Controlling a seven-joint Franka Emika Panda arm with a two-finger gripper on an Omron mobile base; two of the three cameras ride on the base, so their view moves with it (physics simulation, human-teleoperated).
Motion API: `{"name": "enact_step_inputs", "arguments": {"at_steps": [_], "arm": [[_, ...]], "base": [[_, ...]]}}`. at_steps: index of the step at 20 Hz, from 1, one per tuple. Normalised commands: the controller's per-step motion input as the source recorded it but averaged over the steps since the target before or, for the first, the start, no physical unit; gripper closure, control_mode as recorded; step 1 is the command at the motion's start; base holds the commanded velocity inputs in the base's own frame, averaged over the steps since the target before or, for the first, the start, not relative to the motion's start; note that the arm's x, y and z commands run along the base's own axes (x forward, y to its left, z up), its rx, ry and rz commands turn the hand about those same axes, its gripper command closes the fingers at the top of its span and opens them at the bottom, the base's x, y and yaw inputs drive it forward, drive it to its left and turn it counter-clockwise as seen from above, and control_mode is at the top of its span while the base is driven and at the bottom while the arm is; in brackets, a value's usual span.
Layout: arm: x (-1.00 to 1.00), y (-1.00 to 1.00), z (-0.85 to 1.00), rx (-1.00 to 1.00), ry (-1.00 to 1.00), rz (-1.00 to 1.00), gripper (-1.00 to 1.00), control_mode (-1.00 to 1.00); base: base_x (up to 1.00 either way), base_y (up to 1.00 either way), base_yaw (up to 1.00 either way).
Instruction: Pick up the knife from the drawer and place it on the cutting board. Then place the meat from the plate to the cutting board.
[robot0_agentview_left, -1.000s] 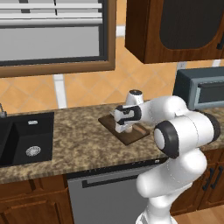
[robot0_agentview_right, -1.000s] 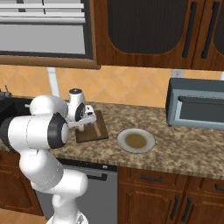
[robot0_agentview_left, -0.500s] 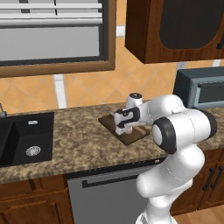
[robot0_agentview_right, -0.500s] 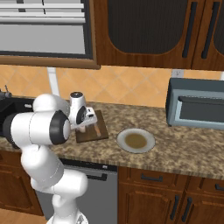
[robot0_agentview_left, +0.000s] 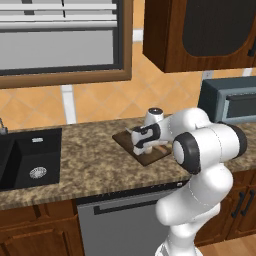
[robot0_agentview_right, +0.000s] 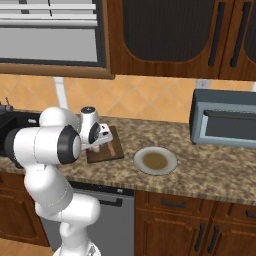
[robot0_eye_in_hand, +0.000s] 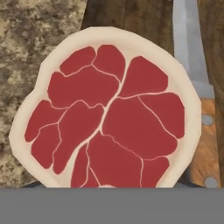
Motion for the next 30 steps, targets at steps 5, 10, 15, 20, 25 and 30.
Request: {"name": "enact_step_inputs", "arguments": {"at_steps": [5,10,15,20,25,30], "arm": [[0.03,-0.04,0.00,-0.01,0.00,0.00,-1.00,-1.00],[0.00,0.00,0.00,0.00,0.00,0.00,-1.00,-1.00],[0.00,0.00,0.13,0.00,0.00,0.00,-1.00,-1.00],[-0.10,0.00,0.53,0.00,0.00,0.00,-1.00,-1.00],[-0.46,0.05,0.66,0.02,0.00,0.00,-1.00,-1.00],[-0.82,0.34,0.60,0.00,0.00,0.00,-1.00,-1.00]], "base": [[0.00,0.00,0.00],[0.00,0.00,0.00],[0.00,0.00,0.00],[0.00,0.00,0.00],[0.00,0.00,0.00],[0.00,0.00,0.00]]}}
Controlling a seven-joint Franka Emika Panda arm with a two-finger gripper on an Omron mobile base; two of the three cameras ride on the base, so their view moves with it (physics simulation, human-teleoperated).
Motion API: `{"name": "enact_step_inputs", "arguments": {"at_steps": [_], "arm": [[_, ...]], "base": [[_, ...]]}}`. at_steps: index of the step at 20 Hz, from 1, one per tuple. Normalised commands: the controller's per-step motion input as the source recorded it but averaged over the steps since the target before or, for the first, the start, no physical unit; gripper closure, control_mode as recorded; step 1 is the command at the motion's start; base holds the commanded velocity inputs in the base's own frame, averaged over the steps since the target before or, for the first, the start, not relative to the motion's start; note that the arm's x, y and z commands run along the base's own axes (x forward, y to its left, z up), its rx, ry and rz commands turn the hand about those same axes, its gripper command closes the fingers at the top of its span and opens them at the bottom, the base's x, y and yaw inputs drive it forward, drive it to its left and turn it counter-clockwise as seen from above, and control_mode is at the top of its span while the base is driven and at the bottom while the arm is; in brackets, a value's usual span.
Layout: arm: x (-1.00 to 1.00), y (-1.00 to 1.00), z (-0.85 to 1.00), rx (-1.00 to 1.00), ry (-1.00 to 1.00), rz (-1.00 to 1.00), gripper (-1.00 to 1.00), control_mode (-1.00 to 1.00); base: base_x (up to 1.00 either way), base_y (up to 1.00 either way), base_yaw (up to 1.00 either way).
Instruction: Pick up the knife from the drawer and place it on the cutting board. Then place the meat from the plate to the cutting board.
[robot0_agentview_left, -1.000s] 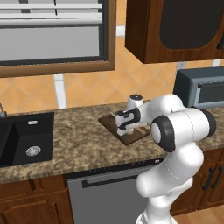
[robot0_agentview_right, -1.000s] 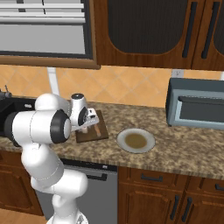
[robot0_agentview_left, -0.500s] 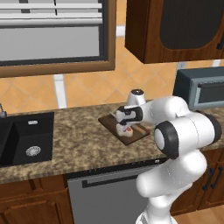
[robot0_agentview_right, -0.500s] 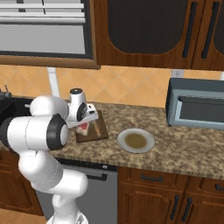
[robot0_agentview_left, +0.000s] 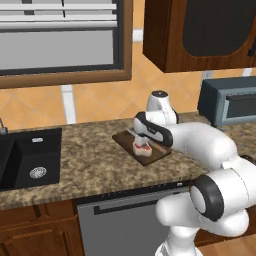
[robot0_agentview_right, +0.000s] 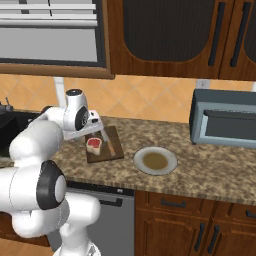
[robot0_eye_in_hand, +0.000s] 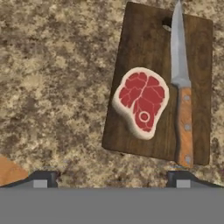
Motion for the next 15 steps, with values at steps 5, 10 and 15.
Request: {"name": "enact_step_inputs", "arguments": {"at_steps": [5,10,15], "arm": [[-0.78,0.17,0.36,0.03,-0.05,0.01,-1.00,-1.00],[-0.64,0.01,0.13,0.06,-0.09,0.00,-1.00,-1.00],[-0.67,-0.06,0.00,0.08,-0.07,0.00,-1.00,-1.00]], "base": [[0.00,0.00,0.00],[0.00,0.00,0.00],[0.00,0.00,0.00]]}}
